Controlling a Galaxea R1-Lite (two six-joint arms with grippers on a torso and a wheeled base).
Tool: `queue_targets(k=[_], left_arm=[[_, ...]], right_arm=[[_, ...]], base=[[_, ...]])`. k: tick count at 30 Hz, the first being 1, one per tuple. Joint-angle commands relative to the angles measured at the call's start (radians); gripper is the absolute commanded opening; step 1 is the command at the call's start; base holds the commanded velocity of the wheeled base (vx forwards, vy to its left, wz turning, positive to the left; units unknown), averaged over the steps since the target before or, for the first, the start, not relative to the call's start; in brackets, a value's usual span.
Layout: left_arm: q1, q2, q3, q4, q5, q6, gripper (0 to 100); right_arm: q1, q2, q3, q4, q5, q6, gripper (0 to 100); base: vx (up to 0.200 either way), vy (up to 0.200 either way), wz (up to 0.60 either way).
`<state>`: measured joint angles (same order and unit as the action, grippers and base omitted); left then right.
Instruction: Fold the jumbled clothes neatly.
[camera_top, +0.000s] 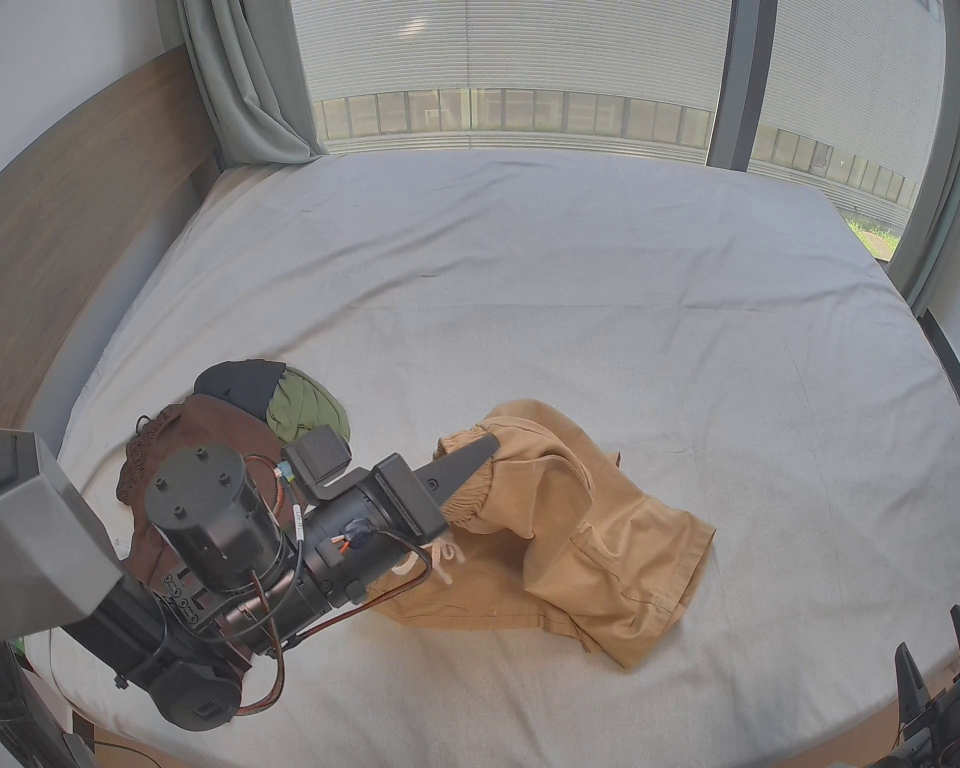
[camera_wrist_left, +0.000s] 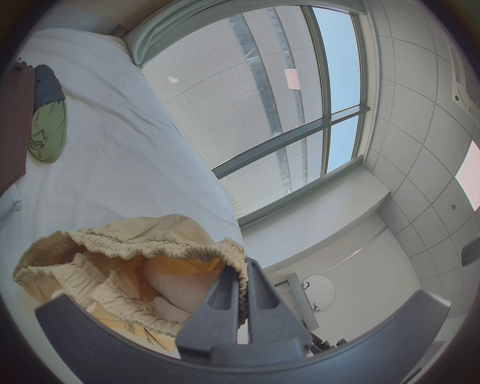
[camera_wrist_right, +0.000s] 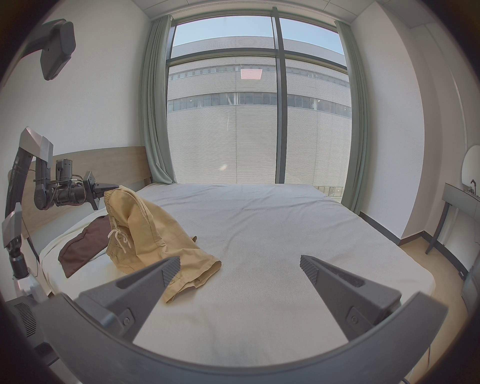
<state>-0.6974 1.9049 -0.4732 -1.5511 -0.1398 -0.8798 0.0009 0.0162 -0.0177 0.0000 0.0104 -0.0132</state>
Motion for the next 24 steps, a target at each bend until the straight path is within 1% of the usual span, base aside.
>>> queue_targets(k=[1, 11, 24], left_arm=[[0.027, 0.002, 0.002, 0.0, 0.0, -0.004, 0], [0.11, -0.003, 0.022, -0.001, 0.0, 0.004, 0], [0.188, 0.003, 0.013, -0.001, -0.001, 0.005, 0]], right_arm=[[0.001, -0.005, 0.016, 0.0, 0.0, -0.001, 100], [0.001, -0.005, 0.016, 0.0, 0.0, -0.001, 100], [-0.001, -0.005, 0.016, 0.0, 0.0, -0.001, 100]], base=[[0.0, 0.0, 0.0], [0.0, 0.0, 0.0], [0.0, 0.0, 0.0]])
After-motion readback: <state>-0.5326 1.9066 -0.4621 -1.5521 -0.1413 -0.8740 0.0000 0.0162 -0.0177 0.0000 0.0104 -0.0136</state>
